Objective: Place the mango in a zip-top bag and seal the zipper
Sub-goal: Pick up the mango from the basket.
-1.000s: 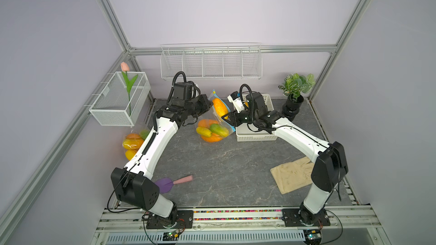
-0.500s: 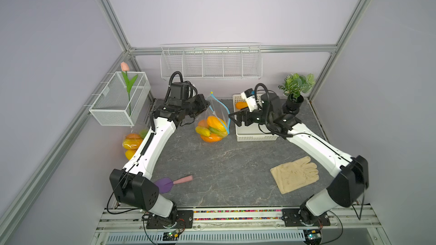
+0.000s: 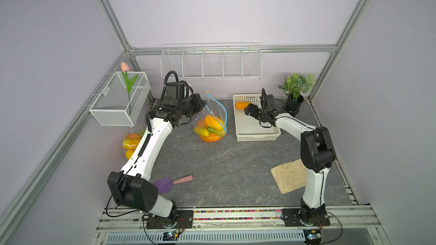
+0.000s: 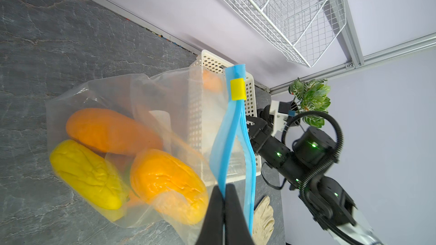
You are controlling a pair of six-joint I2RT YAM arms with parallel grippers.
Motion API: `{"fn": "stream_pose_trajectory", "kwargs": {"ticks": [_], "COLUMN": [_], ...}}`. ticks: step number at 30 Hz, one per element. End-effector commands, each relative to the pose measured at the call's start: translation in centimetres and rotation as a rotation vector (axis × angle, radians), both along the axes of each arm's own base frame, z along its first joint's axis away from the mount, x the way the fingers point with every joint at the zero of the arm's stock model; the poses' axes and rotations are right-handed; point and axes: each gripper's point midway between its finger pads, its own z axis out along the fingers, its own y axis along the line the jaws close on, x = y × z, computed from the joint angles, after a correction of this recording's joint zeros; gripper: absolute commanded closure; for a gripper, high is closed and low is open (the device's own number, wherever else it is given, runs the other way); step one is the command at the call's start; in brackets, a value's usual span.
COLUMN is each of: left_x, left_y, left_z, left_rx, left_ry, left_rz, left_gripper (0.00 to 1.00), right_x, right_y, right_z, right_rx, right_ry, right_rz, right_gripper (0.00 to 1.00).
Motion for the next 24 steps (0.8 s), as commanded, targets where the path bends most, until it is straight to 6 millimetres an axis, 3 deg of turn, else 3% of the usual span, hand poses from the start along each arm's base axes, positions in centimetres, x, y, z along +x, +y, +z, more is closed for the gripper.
{"fn": "stream_pose_trajectory", "kwargs": {"ticks": [1, 5, 10, 16, 22, 24], "left_x": [-0.8, -0.7, -0.6, -0.4, 0.0, 0.2], "left_y": [0.2, 0.2, 0.0, 0.1, -0.1, 0.0], "left_z": [1.2, 1.3, 1.7, 1.0, 0.2, 0.0], "left_rx": [-0.004, 0.003, -0.004, 0.012, 0.018, 0.017], "left_ry": [-0.03, -0.033, -0.041, -0.033, -0.017, -0.013], "left_rz": [-0.014, -0.018, -0.029, -0.03, -0.036, -0.032], "left_gripper": [1.0, 1.0, 1.0, 1.0, 1.0, 1.0], "right_x": [4.3, 7.6, 10.4, 12.7, 13.1, 12.7], "right_y": [-1.9, -1.5, -1.3, -0.1, 0.8, 0.9], "right_z": [-0.1, -2.0, -4.0, -5.5, -6.9, -6.9], "right_rx": [0.204, 0.285, 0.332, 0.363, 0.385, 0.379], "right_ry": [-0.016, 0.014, 0.024, 0.039, 0.057, 0.058], "right_rz": [-0.214, -0.294, -0.374, -0.39, -0.381, -0.375], "right_gripper": [0.07, 0.07, 0.1, 0.01, 0.37, 0.45]}}
